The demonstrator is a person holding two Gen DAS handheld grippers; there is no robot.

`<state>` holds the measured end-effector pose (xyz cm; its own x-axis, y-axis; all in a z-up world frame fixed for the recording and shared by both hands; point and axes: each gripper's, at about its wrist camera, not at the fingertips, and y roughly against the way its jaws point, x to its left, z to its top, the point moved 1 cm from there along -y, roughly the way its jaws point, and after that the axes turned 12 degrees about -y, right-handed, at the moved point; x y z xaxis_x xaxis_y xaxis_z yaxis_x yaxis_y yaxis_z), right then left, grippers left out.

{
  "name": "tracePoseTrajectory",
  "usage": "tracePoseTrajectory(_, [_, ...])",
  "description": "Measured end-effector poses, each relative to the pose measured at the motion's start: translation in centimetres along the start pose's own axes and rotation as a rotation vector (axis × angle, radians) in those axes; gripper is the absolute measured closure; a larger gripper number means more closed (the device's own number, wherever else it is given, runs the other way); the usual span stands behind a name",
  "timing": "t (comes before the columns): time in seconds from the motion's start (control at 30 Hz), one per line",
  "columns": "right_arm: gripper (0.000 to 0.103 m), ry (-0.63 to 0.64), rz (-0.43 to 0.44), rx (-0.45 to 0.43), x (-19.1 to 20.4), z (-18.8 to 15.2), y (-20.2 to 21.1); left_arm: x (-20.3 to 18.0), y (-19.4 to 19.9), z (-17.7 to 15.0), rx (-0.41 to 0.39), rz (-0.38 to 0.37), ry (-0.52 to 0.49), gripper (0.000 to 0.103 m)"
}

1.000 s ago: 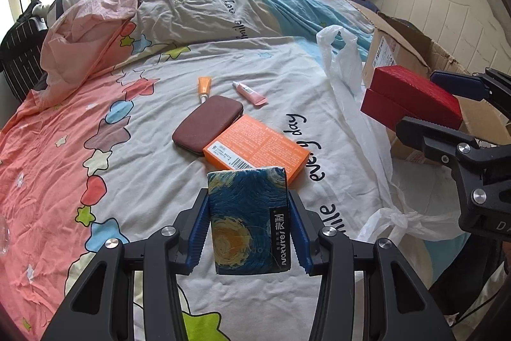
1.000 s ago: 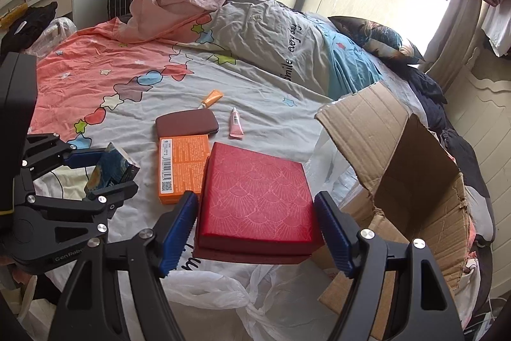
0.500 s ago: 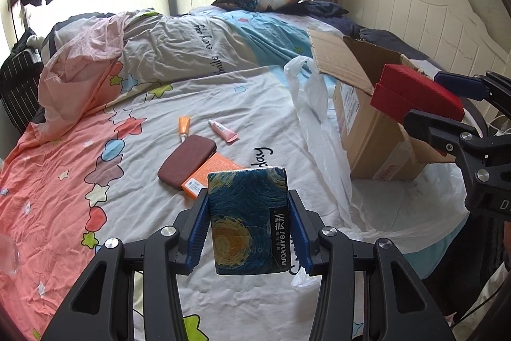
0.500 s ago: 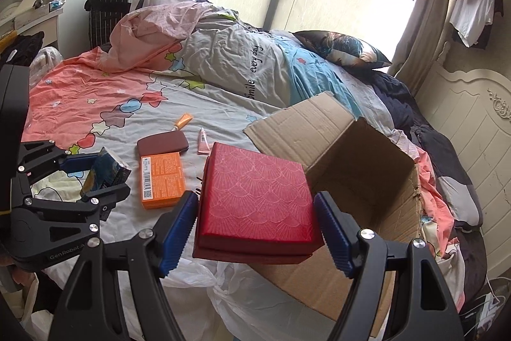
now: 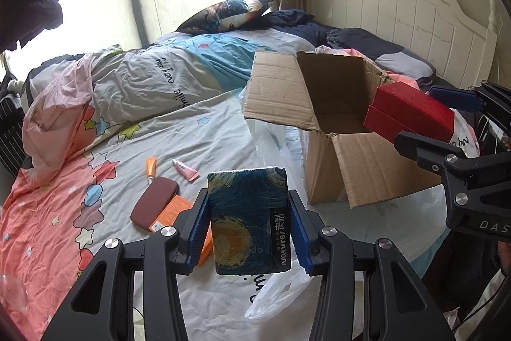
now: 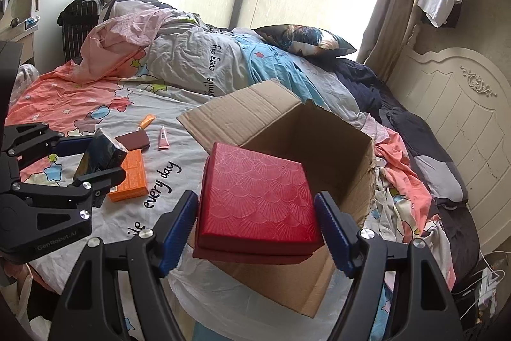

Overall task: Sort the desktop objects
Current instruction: 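Lift the blue pack and red box and carry both over the cardboard box, then lower the blue pack and red box into the cardboard box and open both grippers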

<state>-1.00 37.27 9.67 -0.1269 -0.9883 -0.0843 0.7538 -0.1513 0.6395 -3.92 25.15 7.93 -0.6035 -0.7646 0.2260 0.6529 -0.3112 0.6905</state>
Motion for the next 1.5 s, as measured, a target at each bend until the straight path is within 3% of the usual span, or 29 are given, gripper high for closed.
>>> tracePoseTrajectory(0.5, [0.032,-0.089,-0.037,-0.009,-4.3,-0.5,-0.9,-4.0,0.9,4.7,-0.071,-0.060,-0.090,0.056])
tracePoseTrajectory(0.8, [0.032,-0.136,-0.039,-0.035,-6.4,-0.2,-1.0,-6.2,-0.6,6.6,-0.071,-0.109,-0.122,0.056])
tracePoseTrajectory(1.3, [0.032,-0.251,0.034,-0.070,-9.6,1.3,-3.7,-8.1,-3.2,8.4,-0.078,-0.110,-0.120,0.056])
tracePoseTrajectory(1.5, [0.032,-0.260,0.067,-0.053,-9.1,1.9,-5.5,-8.1,-4.3,8.7,-0.071,-0.104,-0.132,0.056])
